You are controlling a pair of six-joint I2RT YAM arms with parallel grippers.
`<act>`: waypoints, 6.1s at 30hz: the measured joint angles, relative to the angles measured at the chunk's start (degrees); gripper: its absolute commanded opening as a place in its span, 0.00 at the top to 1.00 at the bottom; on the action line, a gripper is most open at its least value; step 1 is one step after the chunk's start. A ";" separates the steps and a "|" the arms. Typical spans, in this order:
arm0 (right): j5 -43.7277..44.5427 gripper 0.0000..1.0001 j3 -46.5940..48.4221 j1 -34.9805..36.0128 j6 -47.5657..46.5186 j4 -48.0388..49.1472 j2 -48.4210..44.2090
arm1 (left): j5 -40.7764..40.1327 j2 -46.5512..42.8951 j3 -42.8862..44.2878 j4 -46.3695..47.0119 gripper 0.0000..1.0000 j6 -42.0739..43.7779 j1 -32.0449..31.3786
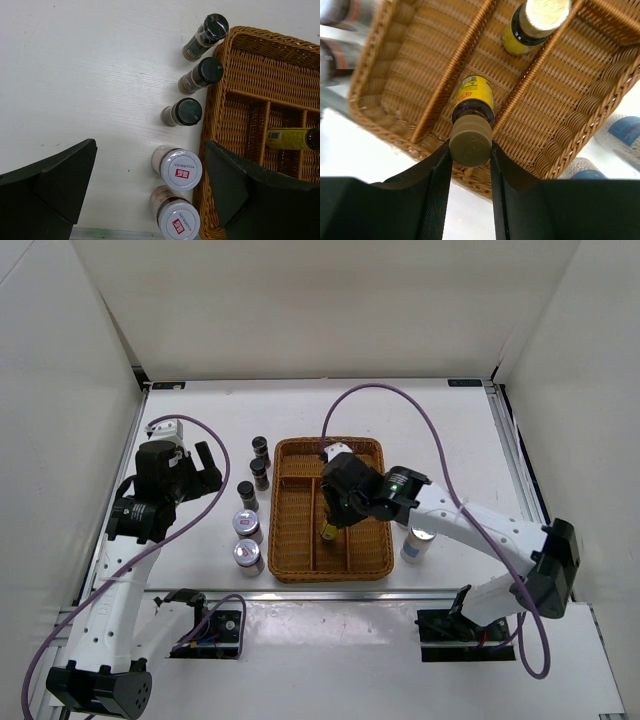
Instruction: Organize the condiment bottles
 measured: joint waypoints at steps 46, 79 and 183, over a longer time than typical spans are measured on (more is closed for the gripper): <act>11.89 0.00 2.60 -25.55 3.10 -13.68 -7.52 | 0.22 0.00 0.00 0.00 0.00 0.00 0.00; 1.44 0.79 -2.82 -36.02 -3.52 -9.29 -4.11 | 0.24 0.00 0.00 0.00 0.00 0.00 0.00; 0.72 0.97 -4.76 -25.49 12.68 -22.49 -28.50 | 0.22 -1.40 -0.09 0.04 0.00 0.00 0.00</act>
